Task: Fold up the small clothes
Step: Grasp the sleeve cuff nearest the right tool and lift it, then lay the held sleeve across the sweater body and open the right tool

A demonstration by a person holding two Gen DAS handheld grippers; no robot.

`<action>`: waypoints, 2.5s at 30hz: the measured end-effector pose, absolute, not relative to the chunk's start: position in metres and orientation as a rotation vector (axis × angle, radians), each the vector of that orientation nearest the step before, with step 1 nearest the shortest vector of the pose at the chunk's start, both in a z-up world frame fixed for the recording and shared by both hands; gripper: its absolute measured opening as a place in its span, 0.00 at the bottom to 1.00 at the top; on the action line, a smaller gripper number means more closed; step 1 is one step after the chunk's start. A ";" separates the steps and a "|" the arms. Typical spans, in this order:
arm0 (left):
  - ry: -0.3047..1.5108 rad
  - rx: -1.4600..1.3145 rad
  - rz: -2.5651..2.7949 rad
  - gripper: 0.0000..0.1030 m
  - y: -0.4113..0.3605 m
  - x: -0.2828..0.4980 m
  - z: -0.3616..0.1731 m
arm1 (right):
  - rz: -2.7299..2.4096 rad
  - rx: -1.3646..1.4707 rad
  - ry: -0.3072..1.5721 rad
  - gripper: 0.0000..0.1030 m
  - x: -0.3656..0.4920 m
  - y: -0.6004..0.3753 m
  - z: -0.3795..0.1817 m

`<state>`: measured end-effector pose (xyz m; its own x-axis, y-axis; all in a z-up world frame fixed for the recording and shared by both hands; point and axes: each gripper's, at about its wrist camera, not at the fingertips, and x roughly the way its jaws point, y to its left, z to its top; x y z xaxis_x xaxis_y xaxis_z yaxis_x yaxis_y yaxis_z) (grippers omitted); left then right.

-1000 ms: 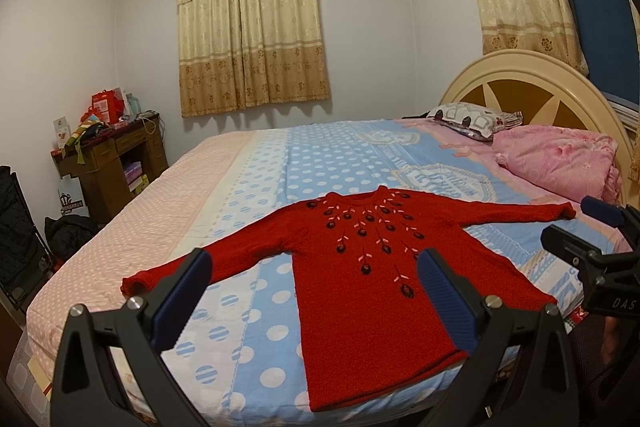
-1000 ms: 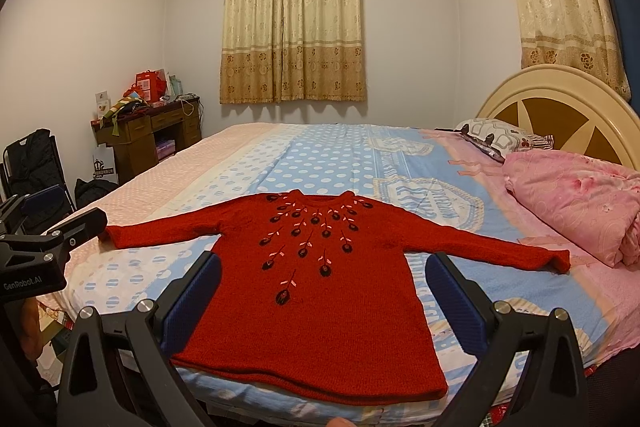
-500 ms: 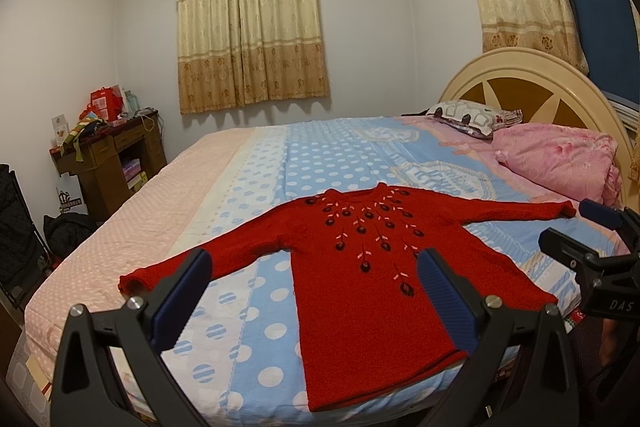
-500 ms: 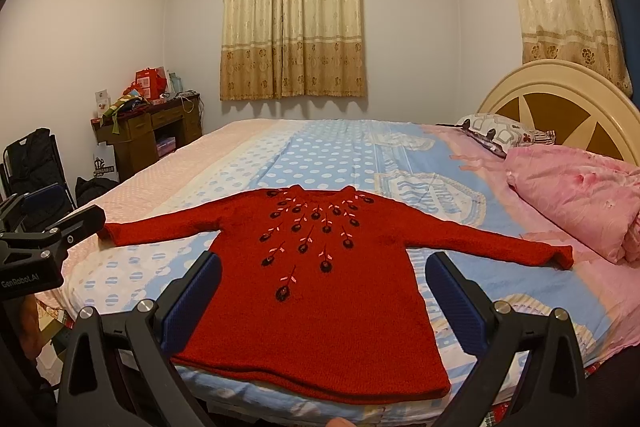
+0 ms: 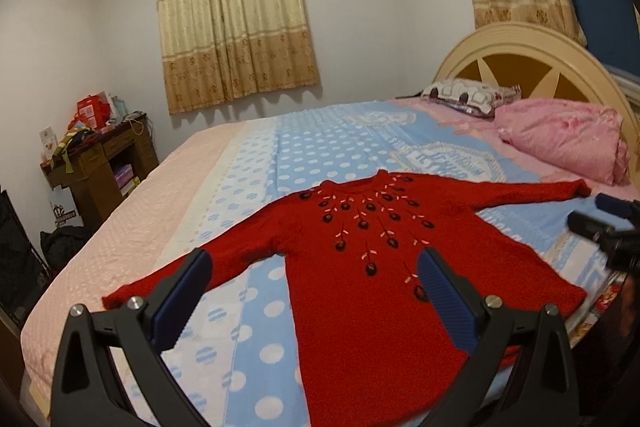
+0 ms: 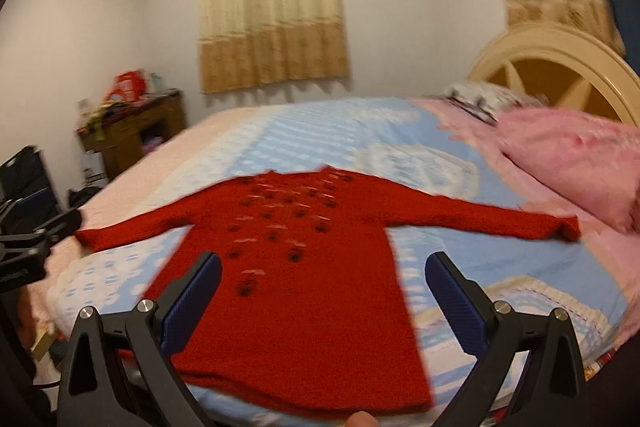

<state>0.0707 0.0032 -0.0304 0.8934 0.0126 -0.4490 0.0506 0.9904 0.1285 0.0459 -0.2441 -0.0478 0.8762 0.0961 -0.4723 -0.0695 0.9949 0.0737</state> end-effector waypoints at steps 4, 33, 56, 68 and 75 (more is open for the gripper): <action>0.495 0.182 -0.032 1.00 -0.001 0.105 -0.042 | -0.012 0.152 0.558 0.99 0.078 -0.300 -0.069; 0.734 0.040 -0.045 1.00 0.049 0.263 -0.119 | -0.469 0.750 0.727 0.37 0.226 -0.599 -0.143; 0.730 -0.036 -0.053 1.00 0.075 0.259 -0.126 | 0.063 0.488 0.668 0.08 0.334 -0.400 -0.030; 0.737 -0.072 -0.038 1.00 0.102 0.251 -0.124 | 0.335 0.267 0.764 0.08 0.381 -0.205 -0.059; 0.737 -0.083 -0.021 1.00 0.113 0.253 -0.123 | 0.395 0.148 0.837 0.08 0.386 -0.137 -0.106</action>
<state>0.2526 0.1125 -0.1226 0.7401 -0.0484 -0.6707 -0.0098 0.9965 -0.0827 0.3860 -0.1368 -0.1058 0.6024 0.3971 -0.6924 -0.2822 0.9174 0.2806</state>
